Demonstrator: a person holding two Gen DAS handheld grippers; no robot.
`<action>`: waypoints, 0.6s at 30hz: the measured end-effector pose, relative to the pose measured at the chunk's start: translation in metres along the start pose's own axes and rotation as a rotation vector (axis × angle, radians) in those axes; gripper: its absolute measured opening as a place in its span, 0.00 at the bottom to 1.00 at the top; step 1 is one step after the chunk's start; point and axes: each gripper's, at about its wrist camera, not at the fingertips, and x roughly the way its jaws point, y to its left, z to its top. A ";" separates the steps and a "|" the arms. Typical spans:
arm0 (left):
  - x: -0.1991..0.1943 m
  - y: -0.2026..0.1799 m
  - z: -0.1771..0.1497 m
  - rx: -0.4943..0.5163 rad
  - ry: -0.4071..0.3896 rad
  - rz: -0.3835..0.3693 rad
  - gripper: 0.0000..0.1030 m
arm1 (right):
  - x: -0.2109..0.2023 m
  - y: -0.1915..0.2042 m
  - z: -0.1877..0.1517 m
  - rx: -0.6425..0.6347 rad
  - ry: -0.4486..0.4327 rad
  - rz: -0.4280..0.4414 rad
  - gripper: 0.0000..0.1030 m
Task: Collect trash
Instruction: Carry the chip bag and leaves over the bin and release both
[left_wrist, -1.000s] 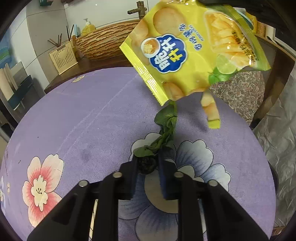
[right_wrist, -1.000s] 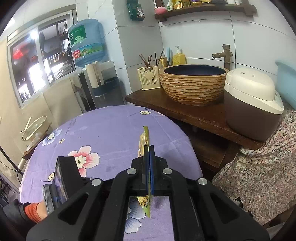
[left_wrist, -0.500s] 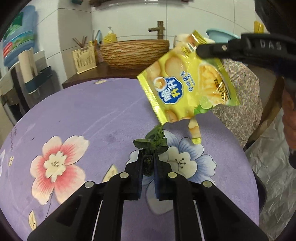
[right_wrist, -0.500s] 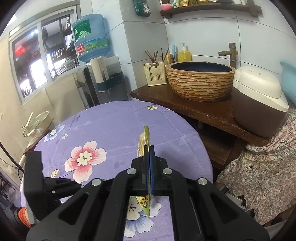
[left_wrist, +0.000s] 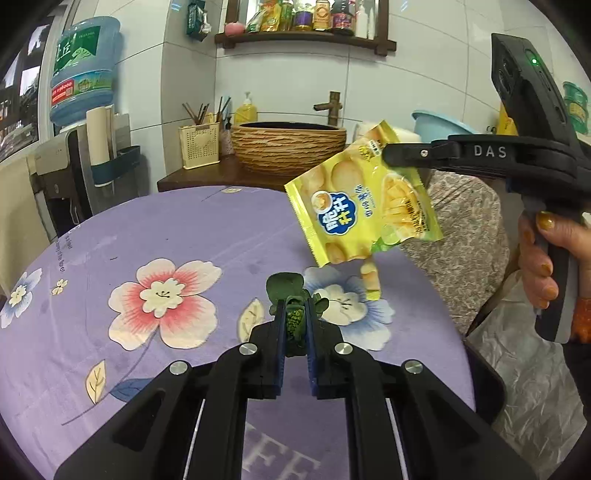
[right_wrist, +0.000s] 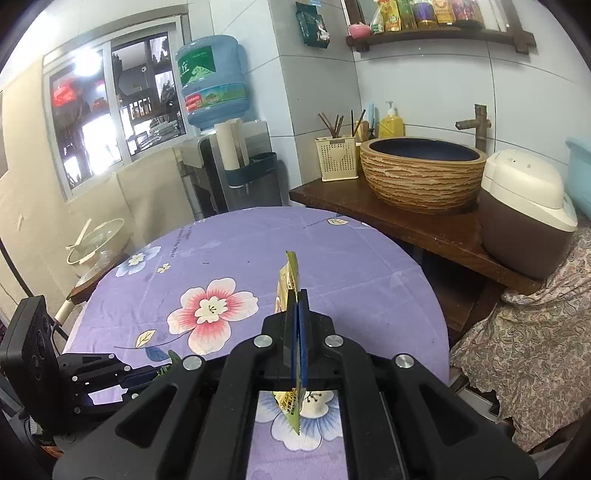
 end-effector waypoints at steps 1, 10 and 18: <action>-0.004 -0.004 -0.001 0.000 -0.006 -0.009 0.10 | -0.008 0.000 -0.003 -0.003 -0.008 -0.004 0.01; -0.041 -0.068 -0.017 0.026 -0.056 -0.162 0.10 | -0.107 -0.030 -0.058 -0.005 -0.057 -0.107 0.01; -0.043 -0.137 -0.044 0.057 -0.037 -0.297 0.10 | -0.166 -0.087 -0.156 0.044 0.008 -0.308 0.01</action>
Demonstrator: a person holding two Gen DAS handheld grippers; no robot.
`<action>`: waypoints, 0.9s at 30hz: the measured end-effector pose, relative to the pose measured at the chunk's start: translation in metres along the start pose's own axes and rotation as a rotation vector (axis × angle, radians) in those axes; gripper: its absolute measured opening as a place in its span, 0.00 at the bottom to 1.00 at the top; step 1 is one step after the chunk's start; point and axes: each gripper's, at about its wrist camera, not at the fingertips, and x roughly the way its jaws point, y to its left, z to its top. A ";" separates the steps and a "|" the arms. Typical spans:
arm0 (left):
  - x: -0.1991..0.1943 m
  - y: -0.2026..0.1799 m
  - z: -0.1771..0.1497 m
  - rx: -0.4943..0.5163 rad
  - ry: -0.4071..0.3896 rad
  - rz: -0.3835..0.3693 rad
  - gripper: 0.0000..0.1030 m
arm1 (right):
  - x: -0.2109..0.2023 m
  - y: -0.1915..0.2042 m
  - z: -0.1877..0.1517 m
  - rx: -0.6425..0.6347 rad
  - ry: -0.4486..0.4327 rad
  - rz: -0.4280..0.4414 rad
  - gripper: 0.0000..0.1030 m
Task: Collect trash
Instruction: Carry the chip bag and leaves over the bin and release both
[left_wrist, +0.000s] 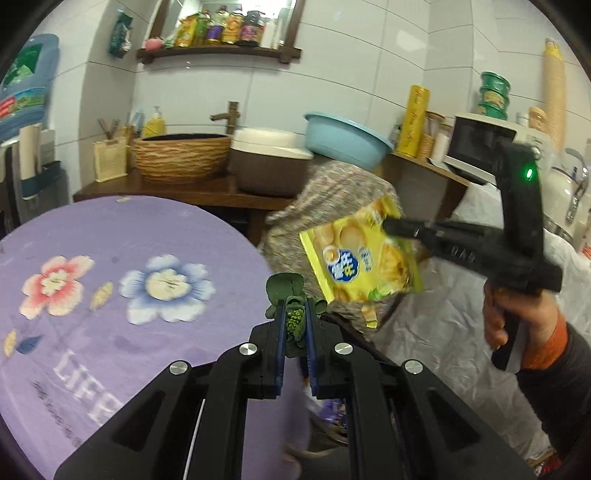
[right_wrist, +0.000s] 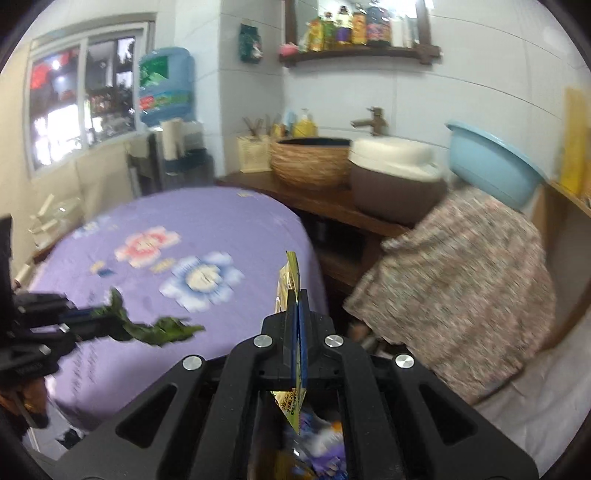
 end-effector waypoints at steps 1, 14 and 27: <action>0.006 -0.009 -0.005 0.003 0.011 -0.016 0.10 | 0.003 -0.006 -0.011 0.019 0.019 -0.002 0.01; 0.060 -0.062 -0.061 -0.010 0.153 -0.078 0.10 | 0.085 -0.057 -0.149 0.189 0.269 -0.074 0.02; 0.106 -0.070 -0.095 -0.020 0.267 -0.077 0.10 | 0.053 -0.076 -0.175 0.306 0.219 -0.128 0.47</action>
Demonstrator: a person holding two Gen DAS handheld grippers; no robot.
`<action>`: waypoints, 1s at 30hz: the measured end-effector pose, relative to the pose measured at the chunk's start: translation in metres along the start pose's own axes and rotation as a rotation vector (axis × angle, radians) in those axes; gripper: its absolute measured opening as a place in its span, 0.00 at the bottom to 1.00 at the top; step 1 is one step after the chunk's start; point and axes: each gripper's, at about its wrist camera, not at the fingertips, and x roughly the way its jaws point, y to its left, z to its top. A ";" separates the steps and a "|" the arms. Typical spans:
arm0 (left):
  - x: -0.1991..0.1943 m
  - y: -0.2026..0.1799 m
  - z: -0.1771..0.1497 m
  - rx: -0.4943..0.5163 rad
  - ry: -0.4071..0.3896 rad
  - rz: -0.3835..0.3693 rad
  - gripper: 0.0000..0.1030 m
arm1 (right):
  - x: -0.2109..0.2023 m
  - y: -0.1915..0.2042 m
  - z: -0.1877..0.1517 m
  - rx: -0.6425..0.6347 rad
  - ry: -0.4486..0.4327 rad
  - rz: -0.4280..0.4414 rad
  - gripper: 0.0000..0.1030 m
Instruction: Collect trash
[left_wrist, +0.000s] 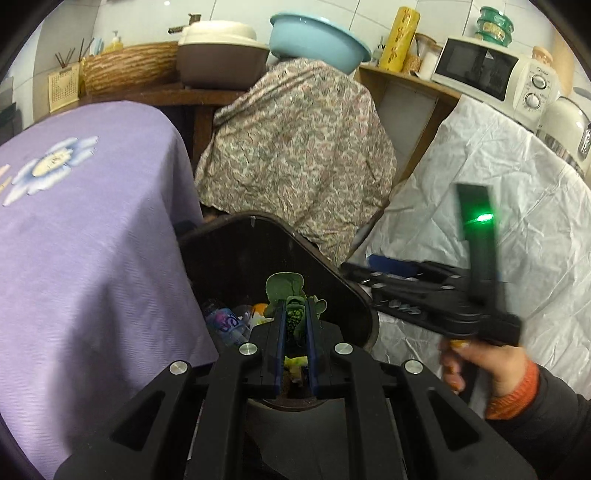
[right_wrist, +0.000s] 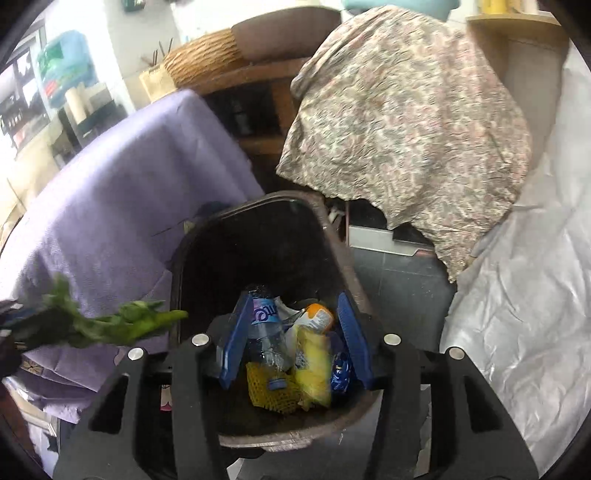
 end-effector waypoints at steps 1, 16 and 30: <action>0.006 -0.001 -0.001 0.005 0.008 0.001 0.10 | -0.006 -0.003 -0.001 0.005 -0.011 -0.009 0.48; 0.041 -0.006 -0.008 0.012 0.025 0.026 0.57 | -0.090 -0.011 -0.026 -0.054 -0.153 -0.120 0.70; -0.128 -0.018 -0.051 0.038 -0.407 0.213 0.95 | -0.147 0.039 -0.042 -0.071 -0.264 -0.041 0.75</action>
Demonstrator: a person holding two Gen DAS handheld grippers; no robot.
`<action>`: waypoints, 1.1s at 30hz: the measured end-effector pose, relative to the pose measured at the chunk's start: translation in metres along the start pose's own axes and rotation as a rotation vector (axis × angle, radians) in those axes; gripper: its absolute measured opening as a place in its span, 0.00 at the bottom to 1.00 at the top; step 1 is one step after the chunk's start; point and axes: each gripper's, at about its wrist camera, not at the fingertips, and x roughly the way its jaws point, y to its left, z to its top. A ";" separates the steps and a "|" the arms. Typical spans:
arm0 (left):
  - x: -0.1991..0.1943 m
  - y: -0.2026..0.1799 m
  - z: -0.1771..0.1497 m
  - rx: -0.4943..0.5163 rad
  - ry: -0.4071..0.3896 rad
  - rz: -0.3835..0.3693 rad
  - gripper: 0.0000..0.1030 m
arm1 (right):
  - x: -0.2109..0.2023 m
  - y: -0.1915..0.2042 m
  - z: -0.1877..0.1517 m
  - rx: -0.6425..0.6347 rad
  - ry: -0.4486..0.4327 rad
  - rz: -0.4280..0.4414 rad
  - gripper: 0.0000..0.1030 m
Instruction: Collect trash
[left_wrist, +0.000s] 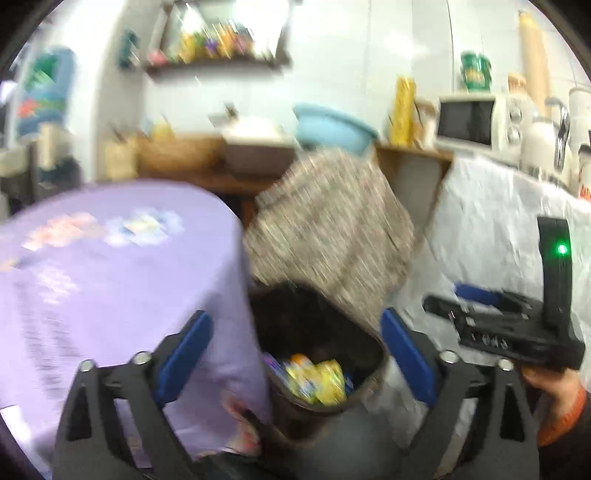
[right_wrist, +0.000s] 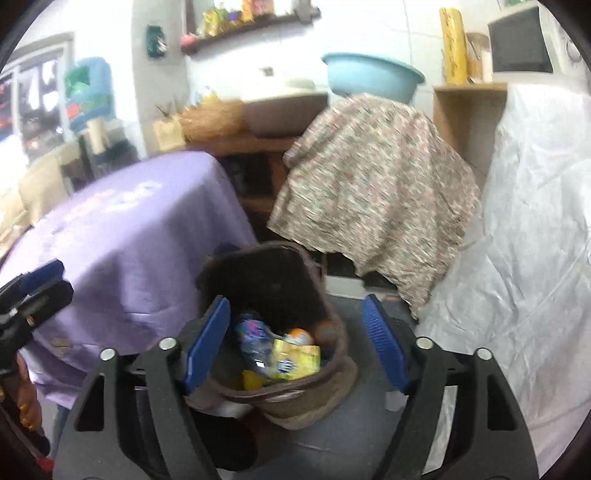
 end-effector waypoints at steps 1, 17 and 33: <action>-0.013 0.002 0.000 -0.001 -0.037 0.026 0.95 | -0.009 0.008 0.000 -0.005 -0.020 0.008 0.76; -0.136 0.009 -0.042 -0.067 -0.124 0.248 0.95 | -0.155 0.093 -0.064 -0.150 -0.246 0.007 0.94; -0.148 -0.003 -0.045 -0.031 -0.164 0.248 0.95 | -0.171 0.084 -0.073 -0.145 -0.266 0.031 0.94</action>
